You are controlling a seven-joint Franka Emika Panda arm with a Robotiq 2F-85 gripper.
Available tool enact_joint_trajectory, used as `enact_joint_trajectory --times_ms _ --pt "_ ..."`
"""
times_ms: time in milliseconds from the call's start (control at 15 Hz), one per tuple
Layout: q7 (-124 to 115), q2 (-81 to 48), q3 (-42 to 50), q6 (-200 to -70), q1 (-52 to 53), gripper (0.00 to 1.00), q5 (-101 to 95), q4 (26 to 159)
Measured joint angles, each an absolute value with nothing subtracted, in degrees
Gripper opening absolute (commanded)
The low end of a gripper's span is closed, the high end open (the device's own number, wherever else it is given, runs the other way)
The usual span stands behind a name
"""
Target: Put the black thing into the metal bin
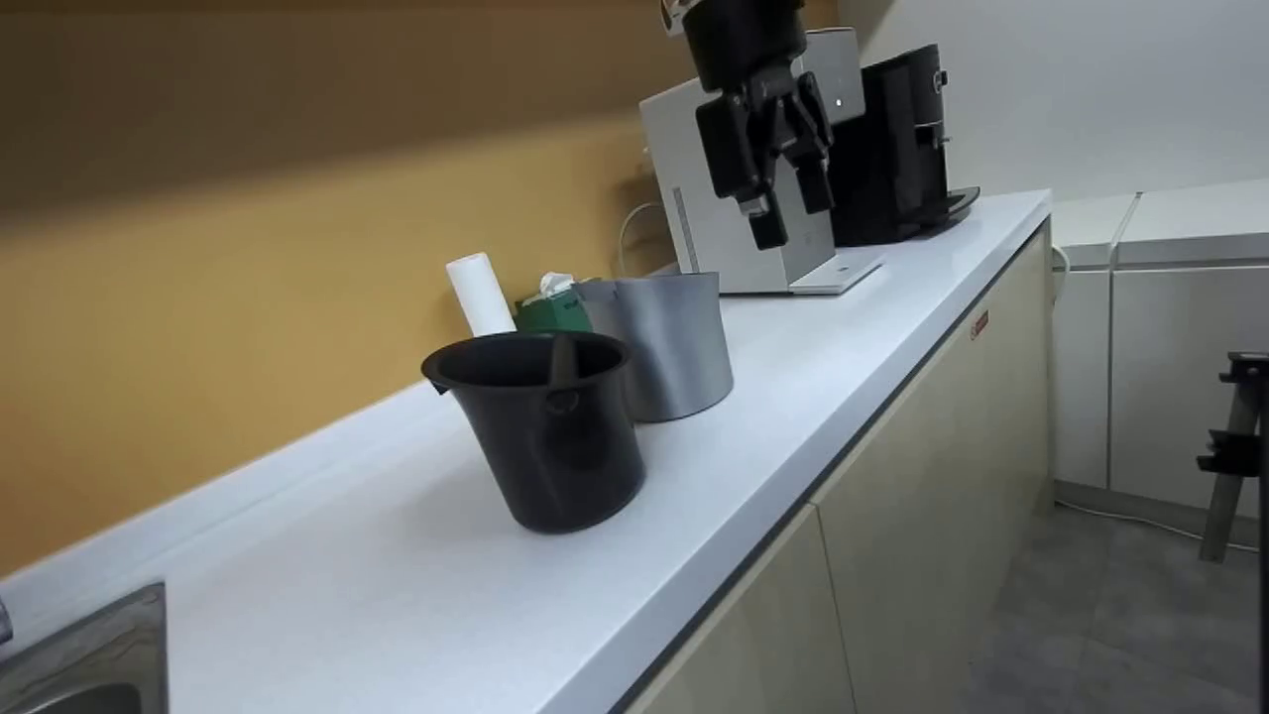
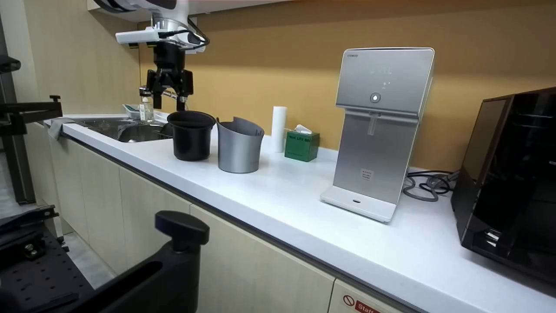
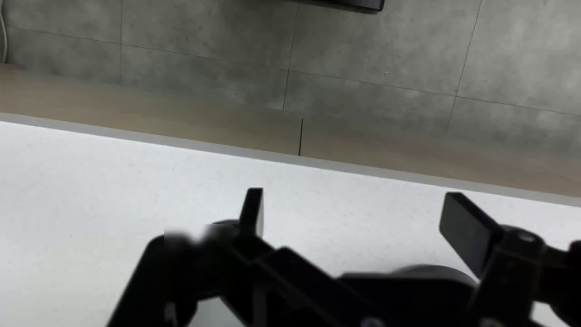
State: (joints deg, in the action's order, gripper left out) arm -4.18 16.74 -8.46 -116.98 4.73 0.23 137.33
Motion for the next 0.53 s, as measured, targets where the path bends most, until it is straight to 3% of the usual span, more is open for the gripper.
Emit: enact_joint_trajectory --times_ms 533 --pt "-18.0 13.5 -10.9 -121.4 4.7 1.0 -0.2 135.0"
